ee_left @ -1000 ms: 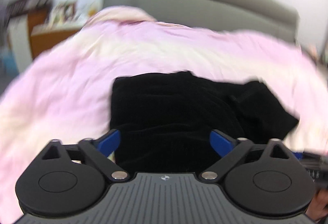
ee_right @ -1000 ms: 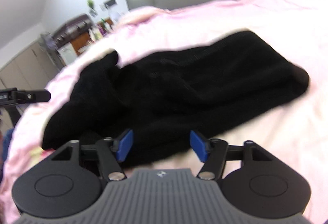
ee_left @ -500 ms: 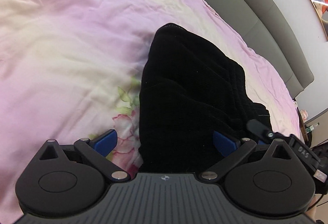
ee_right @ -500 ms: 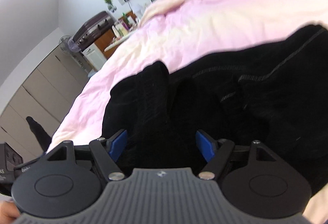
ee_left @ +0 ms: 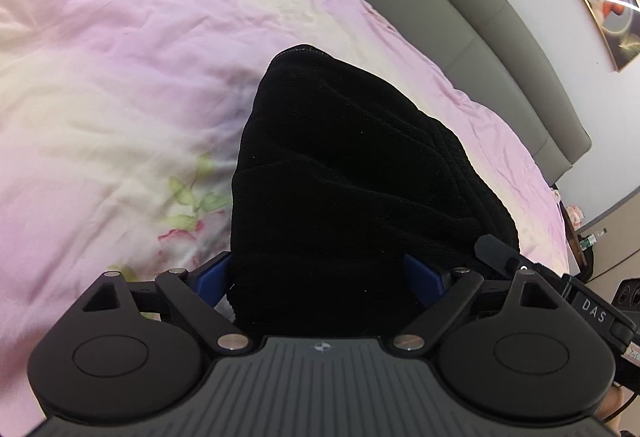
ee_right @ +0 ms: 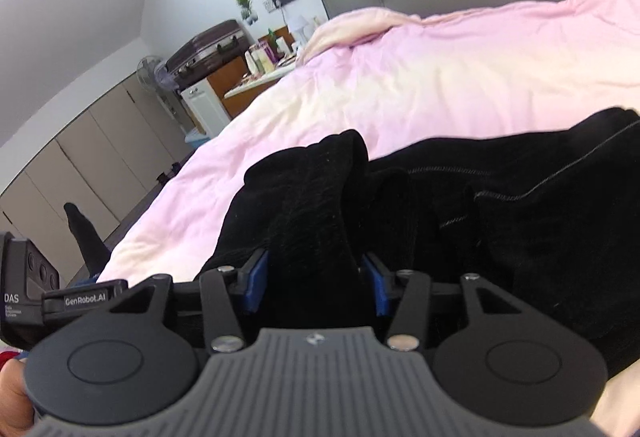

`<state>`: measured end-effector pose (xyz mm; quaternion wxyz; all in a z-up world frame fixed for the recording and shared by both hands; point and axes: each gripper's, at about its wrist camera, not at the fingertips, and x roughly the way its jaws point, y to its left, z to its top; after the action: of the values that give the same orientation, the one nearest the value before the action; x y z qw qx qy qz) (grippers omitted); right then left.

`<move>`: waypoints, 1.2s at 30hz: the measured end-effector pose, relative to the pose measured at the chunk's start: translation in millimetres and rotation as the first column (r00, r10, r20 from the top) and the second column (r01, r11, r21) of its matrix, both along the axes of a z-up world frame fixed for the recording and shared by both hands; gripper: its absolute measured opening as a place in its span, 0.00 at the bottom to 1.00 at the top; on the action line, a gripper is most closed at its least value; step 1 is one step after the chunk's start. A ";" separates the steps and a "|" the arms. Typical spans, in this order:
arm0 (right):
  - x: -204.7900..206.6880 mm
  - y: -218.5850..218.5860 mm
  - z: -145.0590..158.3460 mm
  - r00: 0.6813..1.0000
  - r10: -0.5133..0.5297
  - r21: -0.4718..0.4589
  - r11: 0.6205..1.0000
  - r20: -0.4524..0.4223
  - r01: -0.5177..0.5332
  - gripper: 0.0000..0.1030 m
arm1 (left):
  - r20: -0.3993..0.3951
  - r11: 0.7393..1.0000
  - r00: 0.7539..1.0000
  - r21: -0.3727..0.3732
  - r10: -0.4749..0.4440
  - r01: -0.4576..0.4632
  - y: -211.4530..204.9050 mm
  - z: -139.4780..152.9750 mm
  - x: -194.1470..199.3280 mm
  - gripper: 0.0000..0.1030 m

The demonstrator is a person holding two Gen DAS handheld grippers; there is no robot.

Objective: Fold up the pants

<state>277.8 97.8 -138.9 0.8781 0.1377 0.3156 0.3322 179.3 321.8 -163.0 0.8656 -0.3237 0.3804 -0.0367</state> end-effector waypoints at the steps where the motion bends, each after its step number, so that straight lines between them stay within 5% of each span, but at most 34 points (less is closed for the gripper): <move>1: 0.9 -2.3 -1.5 1.000 -0.008 -0.009 1.000 -0.001 0.008 0.46 | -0.001 1.000 1.000 0.017 -0.009 0.009 -3.2 0.5 1.2 1.00; 6: 20.1 -3.8 -61.6 0.991 -0.039 -0.096 0.995 -0.125 0.027 0.45 | -0.072 0.994 0.996 0.093 -0.057 0.063 -23.4 -17.1 12.8 1.00; 8: 19.6 -4.8 -76.7 0.994 -0.035 -0.084 0.996 -0.105 0.026 0.45 | -0.088 0.996 0.995 0.078 -0.043 0.050 -26.2 -26.3 13.4 1.00; 14: 13.6 -10.3 -58.8 0.995 -0.043 -0.102 0.994 -0.096 0.033 0.51 | -0.081 0.998 0.996 0.054 -0.034 0.038 -20.2 -27.3 12.0 1.00; 22: -15.6 -4.5 -13.2 0.983 -0.072 -0.137 0.986 0.168 0.095 0.50 | -0.076 0.998 0.997 0.057 -0.027 0.031 -20.6 -29.1 11.0 1.00; 24: -19.7 2.9 -4.9 0.972 -0.050 -0.154 0.984 0.228 0.087 0.42 | -0.079 0.998 0.997 0.054 -0.026 0.030 -20.1 -28.8 10.2 1.00; 26: -22.0 14.5 -2.4 0.968 0.008 -0.191 0.981 0.250 0.042 0.22 | -0.080 0.998 0.997 0.057 -0.025 0.029 -20.2 -28.2 10.0 1.00; 29: -22.6 31.7 -10.7 0.966 0.057 -0.275 0.961 0.252 0.015 0.22 | -0.077 0.997 0.997 0.065 -0.024 0.029 -21.0 -26.7 9.2 1.00; 32: -10.8 48.1 -43.3 0.986 0.066 -0.401 0.916 0.151 0.000 0.19 | -0.081 0.997 0.996 0.073 -0.025 0.031 -22.3 -27.0 9.0 1.00; 36: -11.6 46.9 -67.1 0.986 0.052 -0.374 0.927 0.161 0.012 0.19 | -0.077 0.993 0.997 0.109 -0.028 0.037 -28.5 -27.2 6.5 1.00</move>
<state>266.3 144.7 -206.0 0.9083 -0.0639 0.2993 0.2853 185.8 293.3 -190.2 0.8665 -0.2705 0.4192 -0.0176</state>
